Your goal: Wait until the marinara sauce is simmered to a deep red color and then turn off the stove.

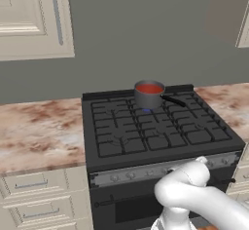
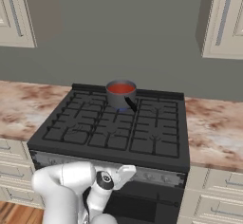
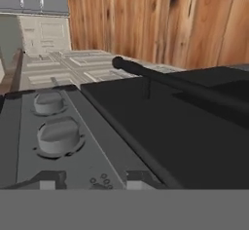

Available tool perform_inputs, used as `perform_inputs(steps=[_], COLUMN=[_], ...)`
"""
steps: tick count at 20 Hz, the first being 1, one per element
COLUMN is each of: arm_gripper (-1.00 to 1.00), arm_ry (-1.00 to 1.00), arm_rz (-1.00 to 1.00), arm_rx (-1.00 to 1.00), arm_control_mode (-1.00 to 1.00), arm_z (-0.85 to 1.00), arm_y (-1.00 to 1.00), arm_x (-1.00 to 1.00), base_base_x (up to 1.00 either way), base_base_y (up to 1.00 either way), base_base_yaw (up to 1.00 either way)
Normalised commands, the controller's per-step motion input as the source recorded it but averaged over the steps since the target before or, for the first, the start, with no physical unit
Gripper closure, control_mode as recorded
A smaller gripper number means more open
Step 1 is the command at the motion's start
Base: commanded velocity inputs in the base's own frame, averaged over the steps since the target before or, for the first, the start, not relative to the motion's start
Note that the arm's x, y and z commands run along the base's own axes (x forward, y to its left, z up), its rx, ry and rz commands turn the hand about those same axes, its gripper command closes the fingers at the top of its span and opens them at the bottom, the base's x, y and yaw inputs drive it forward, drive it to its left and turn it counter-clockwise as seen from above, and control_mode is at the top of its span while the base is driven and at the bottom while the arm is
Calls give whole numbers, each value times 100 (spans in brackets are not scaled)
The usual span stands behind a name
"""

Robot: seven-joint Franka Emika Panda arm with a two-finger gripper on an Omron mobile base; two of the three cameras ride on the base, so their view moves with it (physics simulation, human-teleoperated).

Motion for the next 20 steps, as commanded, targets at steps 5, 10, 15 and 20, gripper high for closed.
perform_inputs(steps=[5, 10, 15, 20], arm_gripper=[100, 100, 100, 100], arm_ry=[-3, -10, -16, -11], arm_rz=[-79, -79, -80, -88], arm_rx=[43, 47, 48, 42], arm_control_mode=[-100, -100, -100, -100], arm_z=[-85, -96, -100, -100], arm_y=[-31, -26, -17, -8], arm_x=[1, 5, 11, 16], base_base_x=[0, 0, 0, 0], base_base_y=[0, 0, 0, 0], base_base_yaw=[0, 0, 0, 0])
